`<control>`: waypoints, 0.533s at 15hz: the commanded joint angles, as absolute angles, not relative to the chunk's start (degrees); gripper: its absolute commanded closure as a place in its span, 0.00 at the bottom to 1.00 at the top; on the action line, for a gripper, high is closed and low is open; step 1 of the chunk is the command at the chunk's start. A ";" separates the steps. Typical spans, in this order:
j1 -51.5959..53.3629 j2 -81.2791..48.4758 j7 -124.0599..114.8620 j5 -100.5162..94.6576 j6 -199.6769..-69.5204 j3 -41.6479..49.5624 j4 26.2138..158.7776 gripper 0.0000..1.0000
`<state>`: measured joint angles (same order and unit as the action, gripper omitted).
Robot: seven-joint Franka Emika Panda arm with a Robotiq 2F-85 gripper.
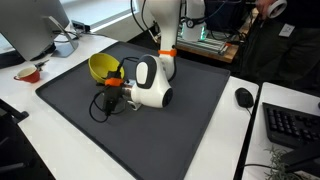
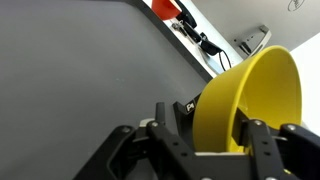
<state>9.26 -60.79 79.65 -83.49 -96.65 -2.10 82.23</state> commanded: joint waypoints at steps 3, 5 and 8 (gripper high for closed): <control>9.40 -59.14 80.67 -81.43 -95.50 -3.40 83.47 0.00; 9.75 -57.57 80.28 -80.70 -95.04 -4.24 84.92 0.00; 11.00 -54.71 79.23 -78.98 -92.51 -5.20 87.45 0.00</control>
